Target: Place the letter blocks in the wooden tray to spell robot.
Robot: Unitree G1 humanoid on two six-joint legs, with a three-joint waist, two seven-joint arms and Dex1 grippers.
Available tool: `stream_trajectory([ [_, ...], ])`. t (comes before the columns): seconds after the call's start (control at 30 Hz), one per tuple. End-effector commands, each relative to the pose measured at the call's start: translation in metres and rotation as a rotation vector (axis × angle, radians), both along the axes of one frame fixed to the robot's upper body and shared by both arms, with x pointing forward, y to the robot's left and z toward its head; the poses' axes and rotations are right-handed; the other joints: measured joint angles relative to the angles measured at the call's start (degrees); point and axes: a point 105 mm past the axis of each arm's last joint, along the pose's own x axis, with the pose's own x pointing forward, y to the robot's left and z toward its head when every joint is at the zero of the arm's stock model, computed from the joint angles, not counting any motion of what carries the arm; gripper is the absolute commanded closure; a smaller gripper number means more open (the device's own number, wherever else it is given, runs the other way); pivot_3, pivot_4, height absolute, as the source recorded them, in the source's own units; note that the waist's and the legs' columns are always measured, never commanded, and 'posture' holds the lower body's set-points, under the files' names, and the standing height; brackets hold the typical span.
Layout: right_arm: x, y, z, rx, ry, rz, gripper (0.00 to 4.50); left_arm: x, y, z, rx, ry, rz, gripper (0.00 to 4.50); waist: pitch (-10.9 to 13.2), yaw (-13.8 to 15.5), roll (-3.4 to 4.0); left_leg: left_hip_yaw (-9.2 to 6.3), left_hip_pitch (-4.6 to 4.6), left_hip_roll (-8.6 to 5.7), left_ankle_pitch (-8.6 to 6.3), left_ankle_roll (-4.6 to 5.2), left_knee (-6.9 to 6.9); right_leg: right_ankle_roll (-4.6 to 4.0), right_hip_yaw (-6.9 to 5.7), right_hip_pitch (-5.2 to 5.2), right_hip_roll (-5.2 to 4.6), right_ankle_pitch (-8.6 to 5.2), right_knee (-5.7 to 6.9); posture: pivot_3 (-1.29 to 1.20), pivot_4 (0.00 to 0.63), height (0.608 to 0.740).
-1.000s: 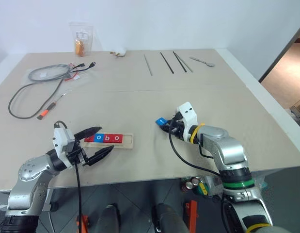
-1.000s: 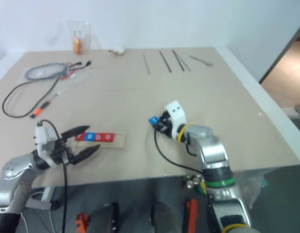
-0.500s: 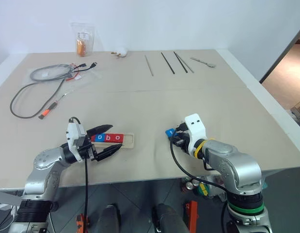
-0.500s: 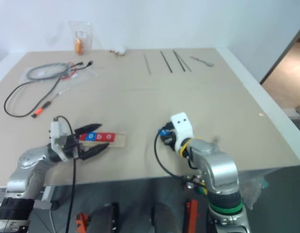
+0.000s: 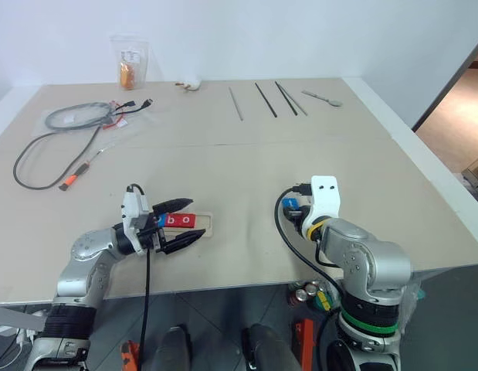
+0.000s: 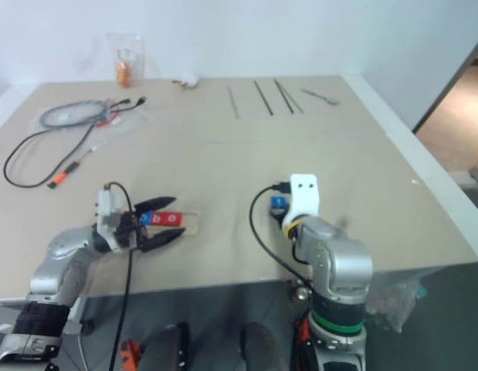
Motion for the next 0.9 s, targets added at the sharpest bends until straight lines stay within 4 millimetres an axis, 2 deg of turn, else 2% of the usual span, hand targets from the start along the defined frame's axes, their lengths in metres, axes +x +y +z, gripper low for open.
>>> stream_trajectory([
  [0.03,0.002,0.006,0.018,0.032,-0.057,-0.005,3.33,0.002,-0.002,0.008,-0.005,-0.039,-0.013,0.00,0.00,0.00,0.00,0.00,0.00,0.00,0.00,0.00,0.00,0.00,0.00,0.00,0.00,0.00,0.00,0.00,0.150,0.740],
  [0.17,0.006,0.010,0.023,0.064,-0.060,-0.001,3.33,0.002,-0.003,0.008,-0.008,-0.041,-0.017,0.00,0.00,-0.02,0.00,-0.02,0.00,0.01,0.00,0.00,0.00,-0.01,-0.01,-0.01,0.01,0.01,0.00,0.00,0.150,0.740],
  [0.2,0.007,0.011,0.025,0.067,-0.067,0.006,2.83,0.002,-0.003,0.008,-0.008,-0.041,-0.016,0.00,0.00,-0.03,0.00,-0.03,0.00,0.01,0.00,0.01,0.00,-0.01,-0.02,-0.01,0.01,0.01,0.00,0.00,0.150,0.740],
  [0.3,0.010,0.016,0.030,0.078,-0.092,0.039,1.89,0.002,-0.003,0.008,-0.010,-0.043,-0.011,0.00,0.00,-0.03,0.00,-0.02,-0.03,0.00,0.00,0.00,0.00,0.00,-0.02,-0.01,0.00,0.00,-0.01,0.00,0.150,0.740],
  [0.47,0.013,0.020,0.030,0.070,-0.094,0.070,0.03,0.002,-0.001,0.008,-0.013,-0.042,0.001,0.00,0.00,-0.04,0.00,-0.03,-0.04,0.01,0.00,0.01,-0.01,0.01,-0.03,-0.02,0.01,-0.01,-0.01,0.00,0.150,0.740],
  [0.57,0.015,0.021,0.029,0.076,-0.093,0.071,0.01,0.001,0.000,0.008,-0.013,-0.042,0.007,0.00,0.00,-0.04,0.00,-0.03,-0.04,0.01,0.00,0.00,-0.01,0.01,-0.03,-0.02,0.01,0.00,-0.01,0.00,0.150,0.740],
  [0.63,0.015,0.024,0.032,0.073,-0.109,0.133,0.01,0.000,0.000,0.009,-0.015,-0.043,0.012,0.00,0.00,-0.05,0.01,-0.03,-0.04,0.00,0.00,0.00,-0.01,0.01,-0.02,-0.02,0.00,0.00,-0.01,0.00,0.150,0.740],
  [0.7,0.015,0.021,0.047,0.076,-0.191,0.207,0.01,-0.001,0.000,0.009,-0.015,-0.044,0.014,0.00,0.01,-0.10,0.02,-0.03,-0.06,0.00,0.00,0.00,-0.01,0.01,-0.02,-0.02,-0.01,0.00,-0.03,0.00,0.150,0.740],
  [0.77,0.014,0.006,0.055,0.024,-0.244,0.280,0.01,-0.002,0.000,0.010,-0.013,-0.043,0.015,0.00,0.01,-0.03,0.01,-0.03,-0.10,-0.01,0.00,0.01,0.00,0.01,-0.04,-0.02,-0.03,0.00,-0.10,0.00,0.150,0.740],
  [0.9,0.014,-0.030,0.054,-0.147,-0.288,0.407,0.01,-0.004,0.002,0.010,-0.008,-0.042,0.020,0.00,0.02,0.05,0.02,0.01,-0.22,-0.04,0.00,0.00,-0.02,0.06,-0.08,0.05,-0.12,-0.03,-0.43,0.00,0.150,0.740],
])
